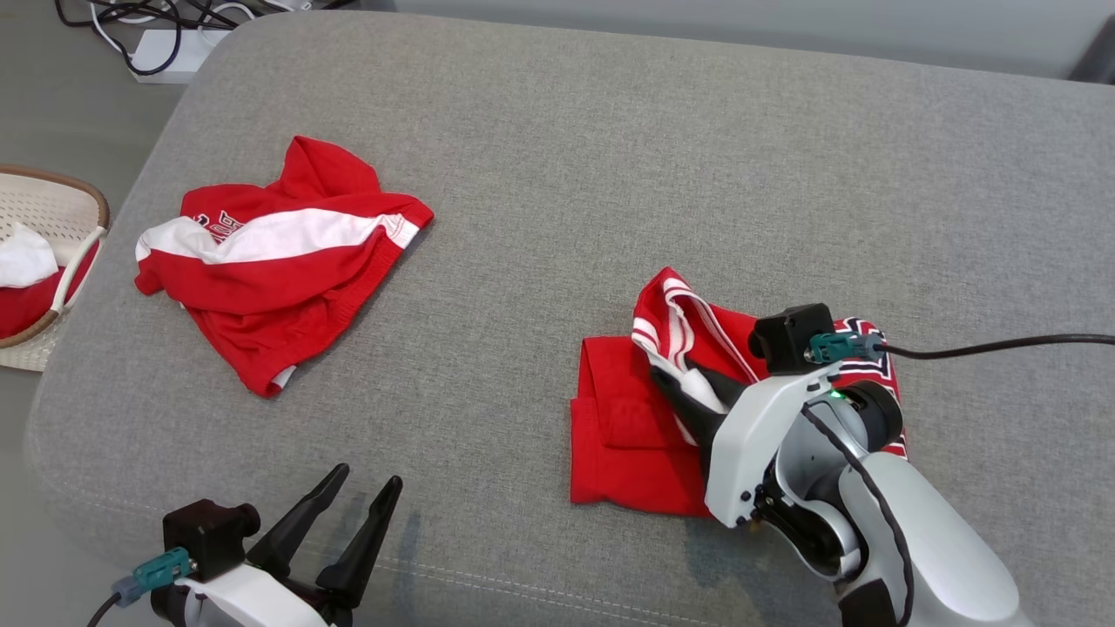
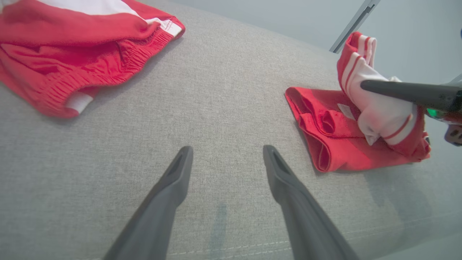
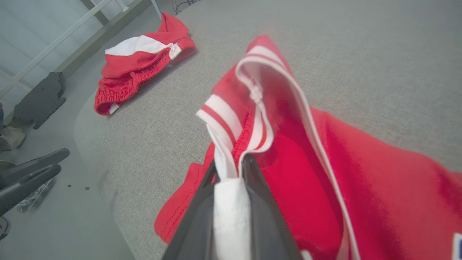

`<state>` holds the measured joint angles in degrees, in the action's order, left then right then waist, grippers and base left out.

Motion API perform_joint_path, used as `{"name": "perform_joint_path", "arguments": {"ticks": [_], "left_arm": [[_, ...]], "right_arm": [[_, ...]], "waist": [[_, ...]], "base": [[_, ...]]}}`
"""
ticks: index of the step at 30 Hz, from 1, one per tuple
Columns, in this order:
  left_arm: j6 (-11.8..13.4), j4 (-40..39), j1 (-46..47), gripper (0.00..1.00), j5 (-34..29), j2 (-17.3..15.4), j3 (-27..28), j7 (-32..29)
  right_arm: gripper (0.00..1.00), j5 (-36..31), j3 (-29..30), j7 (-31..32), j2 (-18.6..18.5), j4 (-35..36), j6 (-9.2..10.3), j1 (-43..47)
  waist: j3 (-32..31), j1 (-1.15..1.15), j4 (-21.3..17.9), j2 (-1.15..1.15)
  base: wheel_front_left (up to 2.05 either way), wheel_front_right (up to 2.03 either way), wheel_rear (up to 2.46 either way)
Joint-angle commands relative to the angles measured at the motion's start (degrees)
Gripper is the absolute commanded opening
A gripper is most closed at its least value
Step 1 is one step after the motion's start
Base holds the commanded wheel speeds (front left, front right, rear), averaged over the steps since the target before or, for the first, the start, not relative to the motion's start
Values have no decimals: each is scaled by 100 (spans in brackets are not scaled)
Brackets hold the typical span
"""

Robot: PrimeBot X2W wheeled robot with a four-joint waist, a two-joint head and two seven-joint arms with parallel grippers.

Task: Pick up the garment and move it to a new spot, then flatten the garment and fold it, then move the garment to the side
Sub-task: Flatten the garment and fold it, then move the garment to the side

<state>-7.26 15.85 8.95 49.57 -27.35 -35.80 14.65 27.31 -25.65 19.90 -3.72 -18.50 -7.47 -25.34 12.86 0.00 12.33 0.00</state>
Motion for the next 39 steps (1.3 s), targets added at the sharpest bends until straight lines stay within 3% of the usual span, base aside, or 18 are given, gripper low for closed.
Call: {"name": "perform_joint_path", "arguments": {"ticks": [1,7,9,15,21,27,36,37,38,39], "left_arm": [[-23,-45,276,100,67,-124,206,35],[-23,-41,247,100,28,-97,293,35],[-23,-59,223,100,-2,-65,332,35],[-23,-134,164,100,-128,-30,442,35],[-23,-236,138,100,-207,-66,524,35],[-23,-339,162,100,-206,-162,517,35],[-23,-373,204,100,-152,-230,482,35],[-23,-371,209,100,-143,-231,478,35],[-23,-372,212,100,-135,-233,473,35],[-23,-373,216,100,-127,-237,465,35]], "right_arm": [[100,151,-142,-176,84,18,-2,-227],[100,1185,-281,-813,84,-52,-2,-642],[100,1304,-53,-1115,84,-49,-2,-789],[100,641,1186,-1519,84,-190,-2,-744],[100,-88,2255,-1353,84,-3,-2,286],[100,-38,2225,-1475,84,-78,-2,828],[100,2,1895,-1640,84,-678,-2,677],[96,-24,1869,-1641,84,-787,-2,647],[65,-48,1857,-1649,84,-898,-2,617],[46,-65,1848,-1651,84,-1013,-2,588]], "waist": [[5,0,9,0],[-3,0,-128,0],[-35,0,-206,0],[-70,0,-403,0],[-20,0,-524,0],[68,0,-493,0],[139,0,-307,0],[143,0,-285,0],[146,0,-263,0],[148,0,-242,0]], "base": [[0,0,0],[0,0,0],[0,0,0],[0,0,0],[0,0,0],[0,0,0],[0,0,0],[0,0,0],[0,0,0],[0,0,0]]}}
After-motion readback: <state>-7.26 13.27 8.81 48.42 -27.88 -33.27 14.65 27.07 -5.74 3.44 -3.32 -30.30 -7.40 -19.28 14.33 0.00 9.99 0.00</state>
